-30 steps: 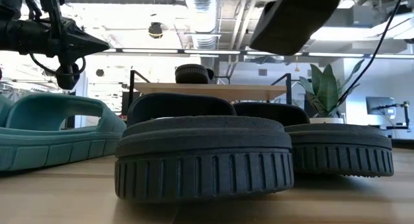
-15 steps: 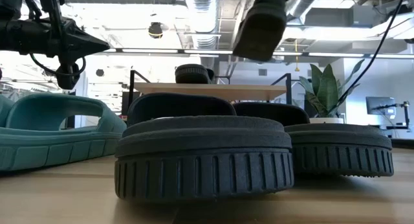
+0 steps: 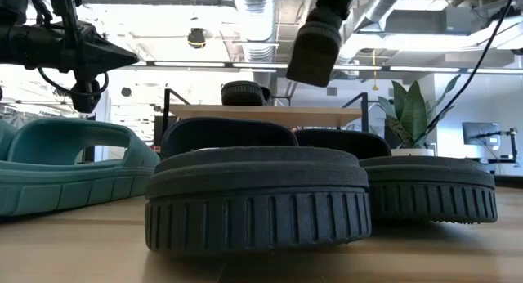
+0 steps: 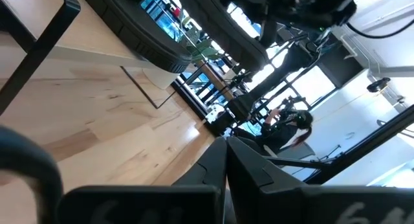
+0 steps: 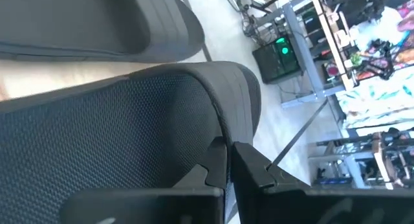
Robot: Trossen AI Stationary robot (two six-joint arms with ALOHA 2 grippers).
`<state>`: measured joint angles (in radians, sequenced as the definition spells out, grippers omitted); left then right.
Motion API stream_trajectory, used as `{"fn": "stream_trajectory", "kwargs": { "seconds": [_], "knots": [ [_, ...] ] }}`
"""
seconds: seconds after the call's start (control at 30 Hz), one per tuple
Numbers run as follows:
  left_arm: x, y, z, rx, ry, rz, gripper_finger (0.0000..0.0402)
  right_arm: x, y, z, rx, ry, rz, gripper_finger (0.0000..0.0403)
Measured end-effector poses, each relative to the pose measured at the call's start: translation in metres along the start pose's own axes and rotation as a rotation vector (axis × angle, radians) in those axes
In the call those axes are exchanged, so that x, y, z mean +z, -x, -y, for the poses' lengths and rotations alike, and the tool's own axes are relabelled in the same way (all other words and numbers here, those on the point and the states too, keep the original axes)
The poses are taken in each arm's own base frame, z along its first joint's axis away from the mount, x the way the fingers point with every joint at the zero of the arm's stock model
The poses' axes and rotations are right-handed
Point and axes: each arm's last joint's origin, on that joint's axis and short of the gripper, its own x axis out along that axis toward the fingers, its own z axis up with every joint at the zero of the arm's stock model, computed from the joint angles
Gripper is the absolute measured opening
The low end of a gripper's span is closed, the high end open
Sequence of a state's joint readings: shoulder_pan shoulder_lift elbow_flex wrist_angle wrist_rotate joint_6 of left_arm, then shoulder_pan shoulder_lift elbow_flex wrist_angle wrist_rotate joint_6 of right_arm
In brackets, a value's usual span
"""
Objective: Pick and place slides into the shelf
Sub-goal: Put the black slide on the shelf
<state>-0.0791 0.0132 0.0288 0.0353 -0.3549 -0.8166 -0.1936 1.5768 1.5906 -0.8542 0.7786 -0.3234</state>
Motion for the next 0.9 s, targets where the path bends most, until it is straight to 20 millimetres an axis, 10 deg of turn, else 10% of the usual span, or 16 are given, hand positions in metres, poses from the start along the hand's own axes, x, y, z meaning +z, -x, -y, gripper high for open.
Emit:
{"fn": "stream_trajectory", "kwargs": {
  "seconds": [0.9],
  "knots": [
    [0.001,0.0,0.0,0.015,0.0,0.023,0.0,0.007,-0.084,-0.026,0.092,0.064,-0.084,0.0]
  ]
}}
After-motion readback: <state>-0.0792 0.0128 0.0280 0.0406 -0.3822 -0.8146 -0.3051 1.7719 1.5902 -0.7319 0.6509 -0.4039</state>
